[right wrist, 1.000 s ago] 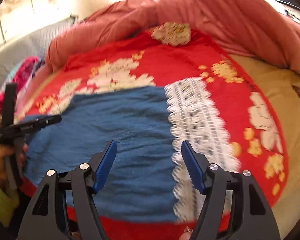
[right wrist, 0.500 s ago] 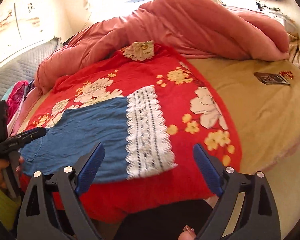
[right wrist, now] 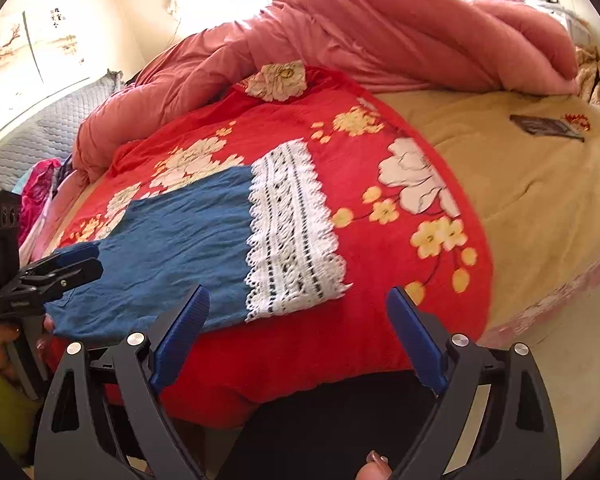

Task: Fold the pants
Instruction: 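Move the open left gripper over the lace-trimmed denim edge, then grasp the lace trim and denim edge with the left gripper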

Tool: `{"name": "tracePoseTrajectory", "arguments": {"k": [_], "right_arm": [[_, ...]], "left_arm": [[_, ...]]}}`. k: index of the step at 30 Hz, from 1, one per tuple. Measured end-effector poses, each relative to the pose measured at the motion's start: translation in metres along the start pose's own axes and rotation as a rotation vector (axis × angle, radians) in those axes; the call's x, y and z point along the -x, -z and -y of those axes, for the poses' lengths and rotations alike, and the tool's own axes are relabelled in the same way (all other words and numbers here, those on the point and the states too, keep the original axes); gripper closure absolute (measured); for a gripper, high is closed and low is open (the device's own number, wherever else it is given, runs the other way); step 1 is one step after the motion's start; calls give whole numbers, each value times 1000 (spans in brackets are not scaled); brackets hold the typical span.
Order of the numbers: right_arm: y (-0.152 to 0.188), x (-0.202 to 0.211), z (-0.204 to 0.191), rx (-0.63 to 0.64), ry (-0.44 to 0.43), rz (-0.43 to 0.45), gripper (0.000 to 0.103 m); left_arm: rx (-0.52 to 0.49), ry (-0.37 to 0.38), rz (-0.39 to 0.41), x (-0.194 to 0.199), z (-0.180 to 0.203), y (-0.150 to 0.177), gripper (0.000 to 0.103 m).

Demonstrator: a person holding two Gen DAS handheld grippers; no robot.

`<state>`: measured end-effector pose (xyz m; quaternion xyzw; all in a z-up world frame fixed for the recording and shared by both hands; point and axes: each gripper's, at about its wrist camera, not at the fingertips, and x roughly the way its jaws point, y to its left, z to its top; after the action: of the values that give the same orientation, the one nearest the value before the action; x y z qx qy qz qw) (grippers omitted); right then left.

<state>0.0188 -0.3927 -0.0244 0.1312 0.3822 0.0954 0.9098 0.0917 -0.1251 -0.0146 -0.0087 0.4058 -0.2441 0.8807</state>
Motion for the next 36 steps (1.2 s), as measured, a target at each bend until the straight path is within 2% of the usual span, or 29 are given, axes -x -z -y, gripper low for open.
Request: {"name": "tracePoseTrajectory", "arguments": {"k": [5, 9, 14, 19, 22, 24, 25, 28, 30, 31, 36], "right_arm": [[-1, -11, 2, -21, -41, -3, 14], [-5, -17, 5, -45, -72, 3, 14], [-5, -20, 10, -55, -90, -1, 14], [-6, -21, 19, -83, -97, 0, 14], [-8, -23, 19, -87, -118, -3, 14], [-9, -27, 17, -87, -120, -8, 14], [-10, -31, 17, -91, -126, -18, 15], [-9, -37, 12, -77, -152, -38, 36], [-8, -39, 7, -50, -146, -28, 36], [-9, -40, 7, -50, -147, -23, 38], [-14, -44, 15, -94, -173, -7, 49]], "left_arm": [[-70, -33, -12, -1, 17, -11, 9], [-120, -38, -28, -10, 30, -34, 9], [-203, -57, -72, -46, 46, -78, 9], [-232, -14, -152, -96, 52, -119, 9], [-272, -42, -185, -122, 54, -136, 9], [-283, -15, -221, -137, 53, -143, 9], [-294, -1, -237, -146, 53, -145, 9], [-308, 37, -277, -164, 52, -145, 13], [-309, 60, -311, -175, 51, -146, 34], [-322, 64, -315, -179, 50, -145, 38], [-351, 167, -347, -195, 47, -141, 40]]}}
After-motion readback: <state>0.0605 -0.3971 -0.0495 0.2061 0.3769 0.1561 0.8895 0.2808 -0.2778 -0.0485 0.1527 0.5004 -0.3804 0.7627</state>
